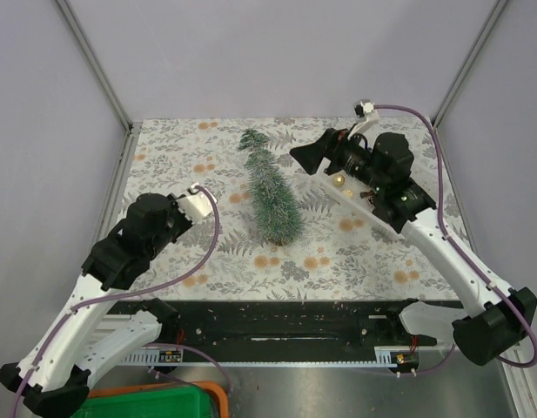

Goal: Decorate the small christmas tree

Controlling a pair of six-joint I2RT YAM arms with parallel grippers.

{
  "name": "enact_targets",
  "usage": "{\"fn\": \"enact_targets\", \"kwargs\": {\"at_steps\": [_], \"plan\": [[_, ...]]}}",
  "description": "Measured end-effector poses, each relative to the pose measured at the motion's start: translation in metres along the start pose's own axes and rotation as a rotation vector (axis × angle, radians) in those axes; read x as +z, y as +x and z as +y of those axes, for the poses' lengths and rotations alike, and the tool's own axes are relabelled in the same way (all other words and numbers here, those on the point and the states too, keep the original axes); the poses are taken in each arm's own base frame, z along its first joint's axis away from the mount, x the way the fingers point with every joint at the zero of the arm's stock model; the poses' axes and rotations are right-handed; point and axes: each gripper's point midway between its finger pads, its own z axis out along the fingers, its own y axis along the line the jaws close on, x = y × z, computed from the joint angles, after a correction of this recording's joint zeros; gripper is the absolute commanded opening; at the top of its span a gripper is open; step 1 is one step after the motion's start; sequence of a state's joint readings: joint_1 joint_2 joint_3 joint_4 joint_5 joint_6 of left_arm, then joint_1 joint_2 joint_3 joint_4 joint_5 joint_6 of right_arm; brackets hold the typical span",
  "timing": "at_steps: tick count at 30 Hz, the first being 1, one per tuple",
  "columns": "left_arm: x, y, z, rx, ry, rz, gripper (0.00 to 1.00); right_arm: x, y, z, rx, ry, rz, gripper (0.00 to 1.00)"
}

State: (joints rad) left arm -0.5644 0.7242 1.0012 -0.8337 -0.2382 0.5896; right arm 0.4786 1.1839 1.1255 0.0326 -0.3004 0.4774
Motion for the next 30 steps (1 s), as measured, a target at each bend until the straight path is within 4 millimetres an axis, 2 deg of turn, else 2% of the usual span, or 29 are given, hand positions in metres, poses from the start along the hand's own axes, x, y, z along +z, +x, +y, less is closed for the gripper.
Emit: {"fn": "enact_targets", "kwargs": {"at_steps": [4, 6, 10, 12, 15, 21, 23, 27, 30], "plan": [[0.011, 0.002, 0.007, -0.081, -0.03, 0.025, 0.0, 0.005, -0.03, 0.034, -0.083, -0.09, -0.046, 0.99], [0.018, 0.003, 0.008, -0.117, -0.029, 0.049, 0.0, 0.009, -0.039, 0.055, -0.13, -0.141, -0.057, 0.99], [0.033, -0.001, 0.007, -0.165, -0.004, 0.082, 0.0, 0.023, -0.041, 0.091, -0.213, -0.223, -0.046, 1.0], [0.04, -0.005, 0.008, -0.186, 0.009, 0.093, 0.0, 0.032, -0.034, 0.098, -0.243, -0.239, -0.018, 0.99], [0.048, -0.011, 0.014, -0.222, 0.008, 0.093, 0.0, 0.045, -0.013, 0.094, -0.264, -0.235, 0.048, 0.99], [0.055, -0.028, 0.035, -0.287, -0.01, 0.068, 0.0, 0.071, 0.039, 0.071, -0.302, -0.173, 0.214, 0.99], [0.059, -0.034, 0.042, -0.302, -0.017, 0.057, 0.0, 0.073, 0.055, 0.065, -0.318, -0.16, 0.262, 0.93], [0.071, -0.039, 0.049, -0.322, -0.005, 0.057, 0.0, 0.072, 0.061, 0.068, -0.339, -0.17, 0.28, 0.81], [0.086, -0.041, 0.05, -0.328, 0.017, 0.072, 0.0, 0.067, 0.061, 0.07, -0.351, -0.188, 0.264, 0.77]]}}
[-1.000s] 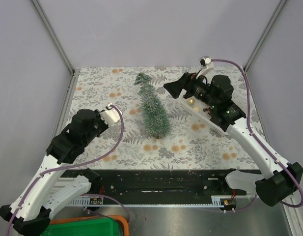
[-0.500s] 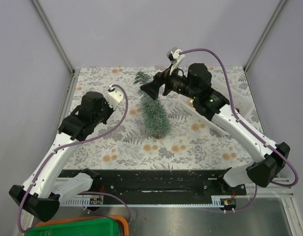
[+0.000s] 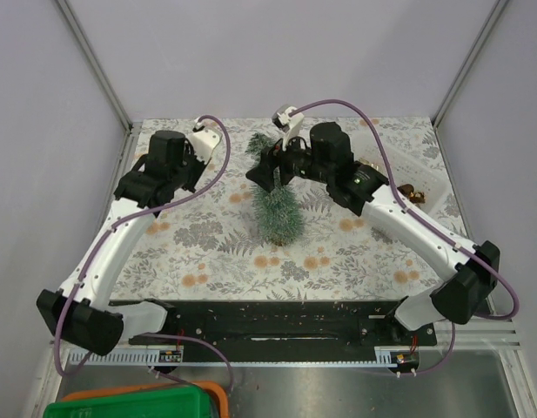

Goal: Decorate the small christmas tree

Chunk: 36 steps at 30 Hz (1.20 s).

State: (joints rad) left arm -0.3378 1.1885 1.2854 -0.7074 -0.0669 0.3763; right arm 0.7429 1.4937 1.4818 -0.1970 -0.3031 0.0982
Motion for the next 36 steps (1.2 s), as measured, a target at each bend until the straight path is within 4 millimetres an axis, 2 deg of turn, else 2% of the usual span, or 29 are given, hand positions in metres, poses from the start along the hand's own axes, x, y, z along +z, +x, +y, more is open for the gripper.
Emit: {"fn": "enact_targets", "kwargs": {"at_steps": [5, 13, 18, 22, 29, 32, 36], "plan": [[0.032, -0.02, 0.0, -0.006, 0.053, 0.018, 0.0, -0.015, 0.0, 0.012, -0.017, -0.048, -0.038, 0.75], [0.083, -0.087, 0.001, -0.051, 0.14, -0.066, 0.0, -0.021, -0.014, 0.037, -0.016, -0.176, -0.109, 0.7], [0.097, -0.122, -0.01, -0.117, 0.242, -0.126, 0.02, -0.019, -0.016, 0.05, 0.004, -0.256, -0.12, 0.68], [0.1, -0.153, -0.033, -0.185, 0.402, -0.193, 0.06, -0.013, -0.012, 0.059, 0.025, -0.325, -0.11, 0.66], [0.103, -0.174, -0.088, -0.302, 0.701, -0.238, 0.09, -0.003, -0.011, 0.071, 0.071, -0.427, -0.102, 0.65], [0.106, -0.183, -0.111, -0.312, 0.787, -0.247, 0.18, 0.0, -0.011, 0.073, 0.091, -0.444, -0.103, 0.72], [0.1, -0.196, -0.144, -0.324, 0.925, -0.27, 0.26, 0.004, -0.009, 0.072, 0.12, -0.447, -0.096, 0.87]]}}
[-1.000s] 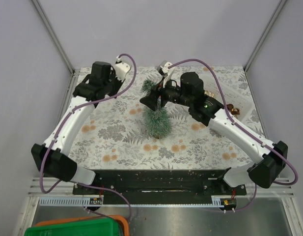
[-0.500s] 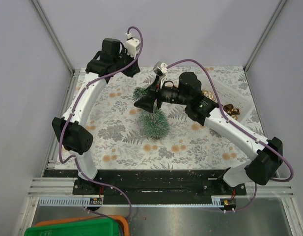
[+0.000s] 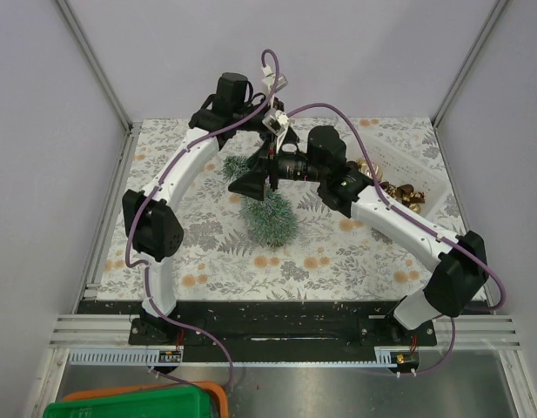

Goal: Decorate the small christmas tree

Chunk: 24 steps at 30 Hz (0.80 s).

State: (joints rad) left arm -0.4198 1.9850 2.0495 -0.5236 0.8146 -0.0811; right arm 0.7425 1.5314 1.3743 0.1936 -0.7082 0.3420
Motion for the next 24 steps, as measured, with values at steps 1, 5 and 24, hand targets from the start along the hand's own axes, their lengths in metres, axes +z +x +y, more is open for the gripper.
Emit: {"fn": "enact_targets", "kwargs": {"at_steps": [1, 5, 24], "plan": [[0.006, 0.0, -0.008, -0.007, 0.042, -0.001, 0.27, 0.0, 0.001, -0.002, 0.005, 0.009, 0.002, 0.89], [0.016, -0.001, -0.026, -0.019, 0.161, -0.011, 0.29, -0.008, -0.004, -0.013, 0.007, 0.077, -0.012, 0.93], [0.005, -0.02, -0.055, 0.052, 0.394, -0.068, 0.33, -0.166, -0.062, 0.002, -0.083, 0.463, -0.265, 0.85]]}}
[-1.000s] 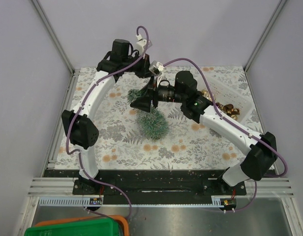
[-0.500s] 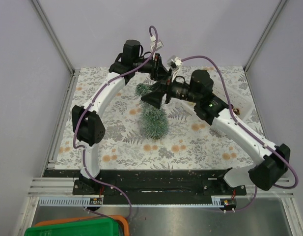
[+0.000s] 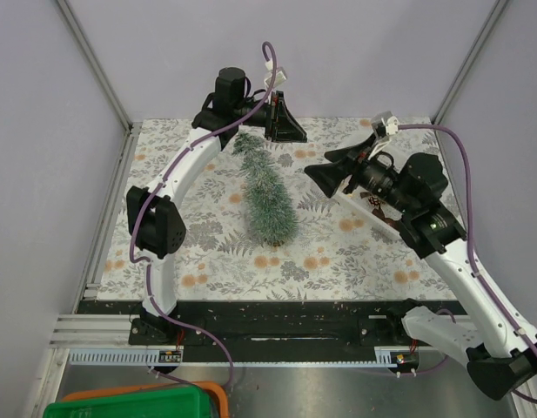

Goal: Decorate the small christmas tree

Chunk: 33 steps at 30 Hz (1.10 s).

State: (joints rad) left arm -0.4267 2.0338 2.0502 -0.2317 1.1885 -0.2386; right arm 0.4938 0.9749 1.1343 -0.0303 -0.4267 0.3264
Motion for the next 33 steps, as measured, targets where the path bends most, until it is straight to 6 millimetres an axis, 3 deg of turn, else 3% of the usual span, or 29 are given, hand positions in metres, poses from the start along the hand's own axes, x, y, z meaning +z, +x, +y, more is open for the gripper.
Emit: {"fn": "enact_targets", "kwargs": {"at_steps": [5, 7, 9, 12, 14, 22, 26, 33], "plan": [[0.001, 0.006, -0.003, -0.023, 0.028, 0.007, 0.33, -0.002, 0.036, -0.072, 0.085, 0.228, 0.061, 0.78], [0.001, 0.008, -0.003, -0.033, 0.042, 0.009, 0.32, -0.004, 0.069, -0.111, 0.167, 0.311, 0.096, 0.78], [0.001, 0.012, -0.003, -0.046, 0.055, 0.01, 0.32, -0.007, 0.106, -0.138, 0.255, 0.367, 0.141, 0.78], [0.002, 0.015, -0.005, -0.067, 0.078, 0.014, 0.33, -0.002, 0.143, -0.152, 0.353, 0.354, 0.173, 0.78], [0.002, 0.016, -0.008, -0.071, 0.095, 0.014, 0.34, 0.01, 0.157, -0.155, 0.406, 0.3, 0.163, 0.77], [0.001, 0.015, -0.013, -0.073, 0.13, 0.013, 0.35, 0.051, 0.145, -0.155, 0.464, 0.095, 0.027, 0.69], [0.001, 0.013, -0.014, -0.074, 0.136, 0.011, 0.35, 0.073, 0.138, -0.159, 0.515, -0.004, -0.036, 0.69], [0.001, 0.012, -0.015, -0.066, 0.142, 0.008, 0.35, 0.082, 0.123, -0.141, 0.513, -0.13, -0.095, 0.72]]}}
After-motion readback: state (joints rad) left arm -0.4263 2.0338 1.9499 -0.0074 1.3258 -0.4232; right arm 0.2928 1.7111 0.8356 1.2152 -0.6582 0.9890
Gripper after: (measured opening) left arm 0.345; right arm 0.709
